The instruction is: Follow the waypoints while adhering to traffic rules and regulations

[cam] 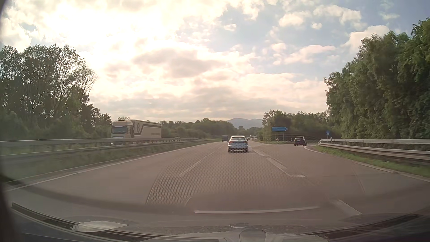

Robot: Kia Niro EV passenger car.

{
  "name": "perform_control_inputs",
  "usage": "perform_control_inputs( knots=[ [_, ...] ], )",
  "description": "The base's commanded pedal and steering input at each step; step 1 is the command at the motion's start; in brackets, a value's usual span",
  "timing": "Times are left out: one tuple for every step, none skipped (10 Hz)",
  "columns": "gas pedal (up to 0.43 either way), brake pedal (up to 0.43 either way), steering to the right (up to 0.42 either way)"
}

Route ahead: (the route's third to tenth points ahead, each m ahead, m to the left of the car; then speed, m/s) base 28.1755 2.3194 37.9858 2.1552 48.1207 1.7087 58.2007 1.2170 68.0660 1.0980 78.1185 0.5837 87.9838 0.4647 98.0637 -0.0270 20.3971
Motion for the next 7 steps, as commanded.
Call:
perform_control_inputs(
  knots=[
    [0.22,0.0,0.005],
    [0.22,0.0,0.004],
    [0.22,0.0,0.003],
    [0.209,0.0,0.001],
    [0.209,0.0,0.001],
    [0.209,0.0,0.001],
    [0.209,0.0,0.001]
  ],
)
